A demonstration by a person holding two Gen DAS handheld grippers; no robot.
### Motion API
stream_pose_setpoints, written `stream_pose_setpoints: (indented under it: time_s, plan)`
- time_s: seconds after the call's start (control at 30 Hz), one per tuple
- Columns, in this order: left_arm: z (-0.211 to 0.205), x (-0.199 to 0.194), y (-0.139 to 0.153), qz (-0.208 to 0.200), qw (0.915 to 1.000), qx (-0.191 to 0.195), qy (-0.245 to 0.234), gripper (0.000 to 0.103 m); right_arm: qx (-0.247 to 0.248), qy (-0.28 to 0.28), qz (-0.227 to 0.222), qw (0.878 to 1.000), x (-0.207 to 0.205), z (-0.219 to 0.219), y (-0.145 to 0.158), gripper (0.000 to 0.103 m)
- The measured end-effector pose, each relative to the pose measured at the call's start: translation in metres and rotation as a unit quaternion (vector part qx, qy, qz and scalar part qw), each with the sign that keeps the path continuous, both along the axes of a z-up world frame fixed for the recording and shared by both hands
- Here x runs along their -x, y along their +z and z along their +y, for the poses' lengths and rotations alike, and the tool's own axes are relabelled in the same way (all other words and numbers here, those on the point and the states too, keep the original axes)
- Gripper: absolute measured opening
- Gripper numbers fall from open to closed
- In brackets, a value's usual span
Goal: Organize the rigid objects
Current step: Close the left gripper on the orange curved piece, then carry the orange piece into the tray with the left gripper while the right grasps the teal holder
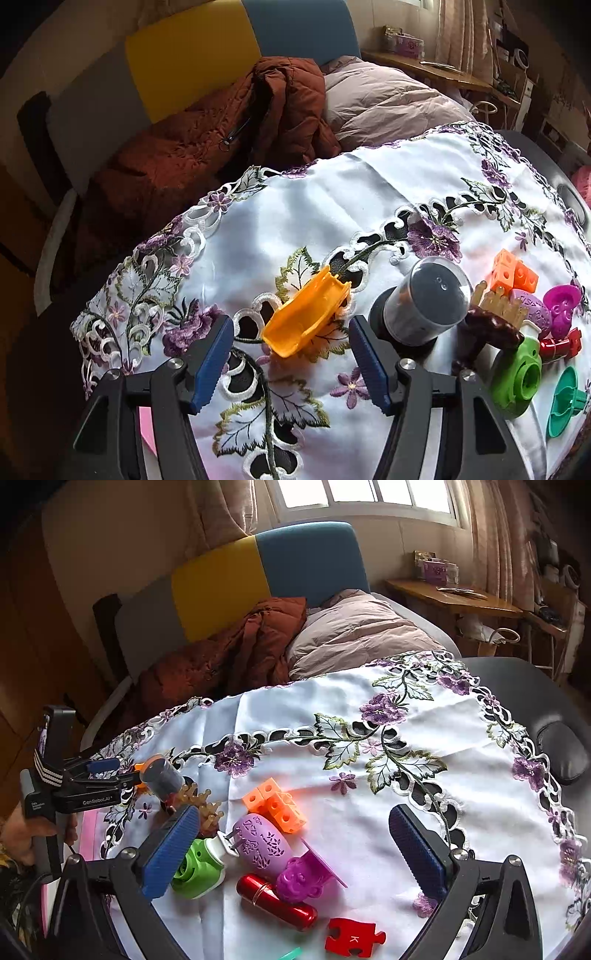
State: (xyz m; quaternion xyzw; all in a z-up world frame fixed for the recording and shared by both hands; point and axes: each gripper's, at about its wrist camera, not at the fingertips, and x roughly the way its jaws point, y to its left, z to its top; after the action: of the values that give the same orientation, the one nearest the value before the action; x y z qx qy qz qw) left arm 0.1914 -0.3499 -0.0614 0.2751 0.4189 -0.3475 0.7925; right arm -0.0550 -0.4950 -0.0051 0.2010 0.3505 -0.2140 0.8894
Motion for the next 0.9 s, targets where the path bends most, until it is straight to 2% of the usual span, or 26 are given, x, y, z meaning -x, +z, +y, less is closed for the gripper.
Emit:
stream_pose_setpoints:
  time_s: [0.23, 0.27, 0.3, 0.33, 0.37, 0.4, 0.5, 0.7, 0.8, 0.9]
  plan:
    - [-0.019, -0.013, -0.019, 0.016, 0.9995, -0.020, -0.018, 0.065, -0.008, -0.009, 0.004, 1.000, 0.000, -0.005, -0.003, 0.103]
    - [-0.020, -0.016, -0.023, 0.019, 0.9993, -0.026, -0.018, 0.056, -0.009, -0.011, 0.004, 1.000, 0.000, -0.006, -0.003, 0.103]
    - [-0.021, -0.017, -0.027, 0.024, 0.9991, -0.032, -0.016, 0.036, -0.009, -0.014, 0.004, 1.000, 0.000, -0.007, -0.003, 0.103]
    - [-0.020, -0.019, -0.029, 0.032, 0.9990, -0.028, -0.011, 0.029, -0.009, -0.018, 0.003, 1.000, 0.001, -0.008, -0.003, 0.103]
    - [-0.017, -0.019, -0.027, 0.042, 0.9990, -0.014, -0.005, 0.026, -0.008, -0.021, 0.000, 1.000, 0.002, -0.009, -0.002, 0.103]
    - [-0.016, -0.017, -0.026, 0.050, 0.9987, -0.007, -0.001, 0.026, -0.007, -0.025, -0.003, 1.000, 0.004, -0.010, -0.001, 0.103]
    - [-0.008, -0.003, -0.022, 0.039, 0.9992, 0.003, 0.002, 0.026, -0.012, -0.036, -0.005, 0.999, 0.006, -0.015, -0.002, 0.099]
    - [0.030, 0.028, 0.000, 0.060, 0.9953, 0.060, 0.047, 0.026, -0.044, -0.041, -0.002, 0.998, 0.006, -0.023, -0.008, 0.098]
    - [0.049, 0.052, 0.014, 0.061, 0.9933, 0.083, 0.052, 0.026, -0.063, -0.017, 0.001, 0.998, 0.001, -0.019, -0.012, 0.093]
    - [0.068, 0.071, 0.024, 0.060, 0.9909, 0.101, 0.065, 0.026, -0.062, 0.013, 0.003, 0.998, -0.004, -0.008, -0.014, 0.089]
